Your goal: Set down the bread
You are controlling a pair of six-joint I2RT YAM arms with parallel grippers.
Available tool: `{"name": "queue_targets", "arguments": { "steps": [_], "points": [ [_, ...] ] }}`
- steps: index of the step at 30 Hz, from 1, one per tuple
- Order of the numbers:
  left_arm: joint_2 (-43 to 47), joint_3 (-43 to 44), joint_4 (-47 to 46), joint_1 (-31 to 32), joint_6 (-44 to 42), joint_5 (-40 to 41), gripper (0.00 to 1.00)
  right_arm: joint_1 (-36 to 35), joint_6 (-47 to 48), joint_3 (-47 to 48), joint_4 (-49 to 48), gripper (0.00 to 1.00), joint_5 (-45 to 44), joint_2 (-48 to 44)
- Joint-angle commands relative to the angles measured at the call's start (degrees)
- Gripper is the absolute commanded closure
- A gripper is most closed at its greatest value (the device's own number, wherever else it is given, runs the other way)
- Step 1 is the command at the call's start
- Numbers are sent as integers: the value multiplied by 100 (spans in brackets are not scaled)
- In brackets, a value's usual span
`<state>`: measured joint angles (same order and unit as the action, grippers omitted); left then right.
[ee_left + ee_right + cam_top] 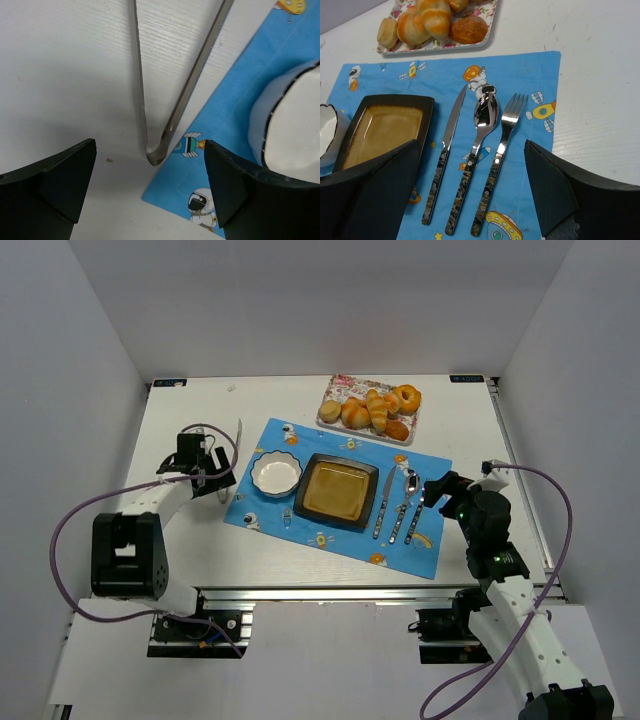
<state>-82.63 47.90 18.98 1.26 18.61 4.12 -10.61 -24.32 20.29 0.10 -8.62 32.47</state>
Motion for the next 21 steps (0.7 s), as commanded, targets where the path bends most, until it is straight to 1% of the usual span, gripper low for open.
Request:
{"name": "queue_targets", "arguments": {
  "steps": [1, 6, 11, 17, 19, 21],
  "points": [
    [-341, 395, 123, -3, -209, 273, 2, -20, 234, 282, -19, 11, 290, -4],
    [-596, 474, -96, -3, -437, 168, 2, -11, 287, 203, -115, 11, 388, -39],
    [-1104, 747, -88, -11, -639, 195, 2, -20, 296, 212, -106, 11, 370, -39],
    [-1492, 993, -272, -3, -999, -341, 2, -20, 331, 124, -282, 11, 440, 31],
    [-1572, 1011, -430, -11, -1070, -394, 2, -11, 340, 141, -282, 11, 467, 66],
    [-1746, 1221, -352, -3, -1132, -246, 2, -20, 348, 168, -256, 11, 449, 93]
  ]
}}
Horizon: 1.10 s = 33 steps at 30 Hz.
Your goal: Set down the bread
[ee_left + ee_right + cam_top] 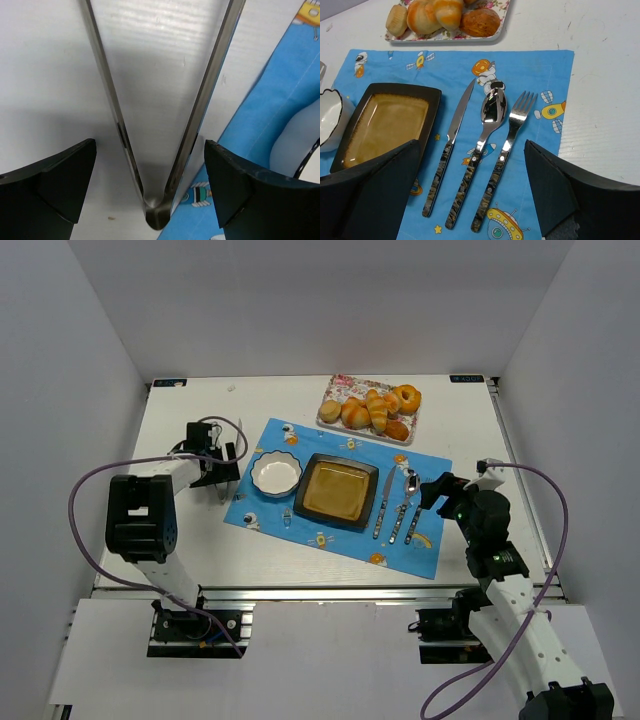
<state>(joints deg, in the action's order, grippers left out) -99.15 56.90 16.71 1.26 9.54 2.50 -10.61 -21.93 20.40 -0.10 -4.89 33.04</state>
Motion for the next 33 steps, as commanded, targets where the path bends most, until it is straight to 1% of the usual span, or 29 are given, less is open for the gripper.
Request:
{"name": "queue_targets", "arguments": {
  "steps": [1, 2, 8, 10, 13, 14, 15, 16, 17, 18, 21, 26, 29, 30, 31, 33],
  "points": [
    [-165, 426, -63, -3, -251, 4, 2, -11, 110, 157, -245, 11, 84, 45],
    [-244, 618, 33, -3, -286, 66, 2, -11, 110, 148, -262, 11, 84, 36],
    [-833, 971, 148, -3, -409, 320, 2, -20, 163, 166, -271, 11, 146, 54],
    [-982, 1147, 210, -3, -418, 391, 4, -11, 189, 157, -298, 11, 172, 62],
    [-1009, 1191, 201, -3, -409, 479, 7, -11, 198, 139, -324, 11, 207, 71],
    [-975, 1200, 140, -3, -400, 488, 11, -20, 198, 131, -333, 11, 233, 80],
    [-939, 1183, 113, -11, -400, 471, 17, -20, 198, 131, -342, 11, 242, 89],
    [-904, 1148, 78, -3, -400, 453, 21, -11, 207, 131, -342, 11, 277, 89],
    [-773, 1130, 0, -3, -400, 427, 25, -20, 207, 139, -333, 11, 278, 80],
    [-676, 1078, -79, -3, -409, 339, 31, -11, 207, 139, -324, 11, 286, 71],
    [-256, 840, -344, -3, -453, 198, 41, -11, 225, 148, -289, 11, 313, 28],
    [334, 962, -107, -3, -357, 277, 42, -11, 225, 131, -236, 11, 348, -130],
    [677, 1129, 191, -3, -199, 225, 47, -11, 207, 122, -210, 11, 339, -254],
    [843, 1217, 253, -3, -146, 24, 47, -20, 207, 113, -192, 11, 330, -306],
    [941, 1235, 297, -3, -137, 22, 47, -11, 207, 113, -175, 11, 322, -333],
    [1099, 1227, 333, 15, -84, -520, 47, -11, 181, 113, -149, 11, 304, -403]
  ]
}}
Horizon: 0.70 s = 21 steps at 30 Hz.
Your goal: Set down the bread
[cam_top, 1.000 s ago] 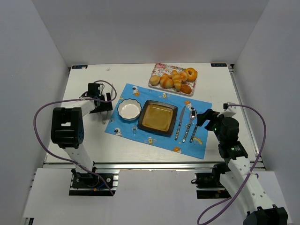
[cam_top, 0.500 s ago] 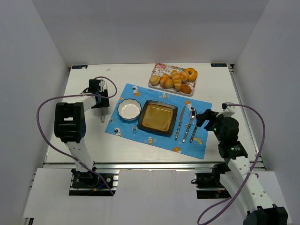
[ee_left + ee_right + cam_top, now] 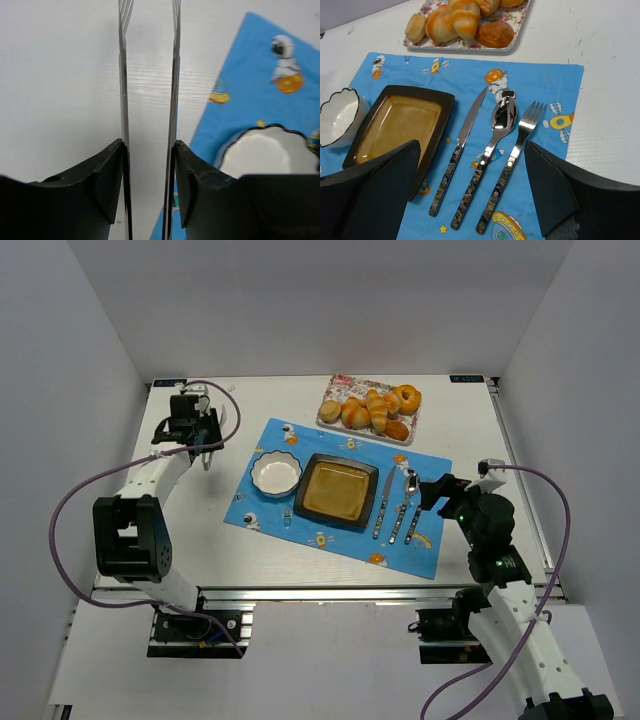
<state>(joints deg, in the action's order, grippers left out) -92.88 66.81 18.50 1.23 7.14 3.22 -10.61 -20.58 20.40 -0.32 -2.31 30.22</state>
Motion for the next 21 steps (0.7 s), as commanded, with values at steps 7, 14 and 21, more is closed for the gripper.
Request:
{"name": "queue_targets", "arguments": {
  "steps": [7, 14, 21],
  "points": [
    [965, 280, 198, 1313, -132, -1317, 46, -11, -8, 157, 23, 11, 55, -288],
    [255, 1454, 547, 2873, -170, -772, 49, -20, -43, 192, 242, 11, 72, -385],
    [-1634, 3650, 1435, 3805, 454, 124, 51, -11, -113, 166, 303, 11, 29, -613]
  ]
}}
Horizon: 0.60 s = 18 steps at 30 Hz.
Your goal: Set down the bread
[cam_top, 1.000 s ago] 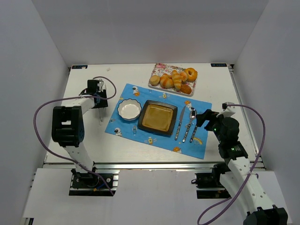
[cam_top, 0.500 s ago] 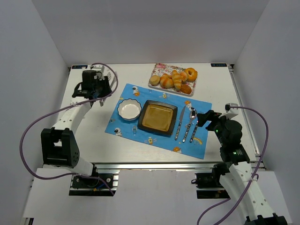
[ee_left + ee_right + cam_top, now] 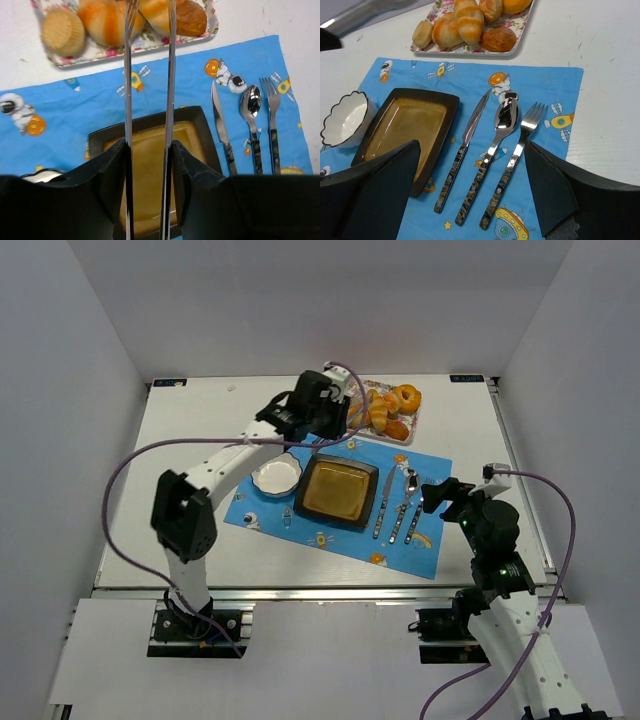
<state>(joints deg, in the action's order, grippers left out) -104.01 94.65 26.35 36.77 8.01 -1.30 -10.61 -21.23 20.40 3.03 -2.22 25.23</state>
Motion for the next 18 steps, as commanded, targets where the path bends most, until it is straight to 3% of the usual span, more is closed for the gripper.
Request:
{"name": "queue_targets", "arguments": {
  "steps": [1, 3, 7, 18],
  "points": [
    [-951, 1132, 913, 338, 629, 987, 52, -20, -47, 192, 13, 11, -85, -141],
    [-1313, 1833, 1108, 374, 868, 1167, 52, -20, -117, 201, 75, 11, -217, -238],
    [-1842, 2347, 1110, 374, 1264, 1009, 53, -11, -179, 113, 23, 11, -323, -414],
    [-2080, 2479, 679, 374, 1493, 1027, 45, -20, -109, 52, -30, 11, -499, -546]
  ]
}}
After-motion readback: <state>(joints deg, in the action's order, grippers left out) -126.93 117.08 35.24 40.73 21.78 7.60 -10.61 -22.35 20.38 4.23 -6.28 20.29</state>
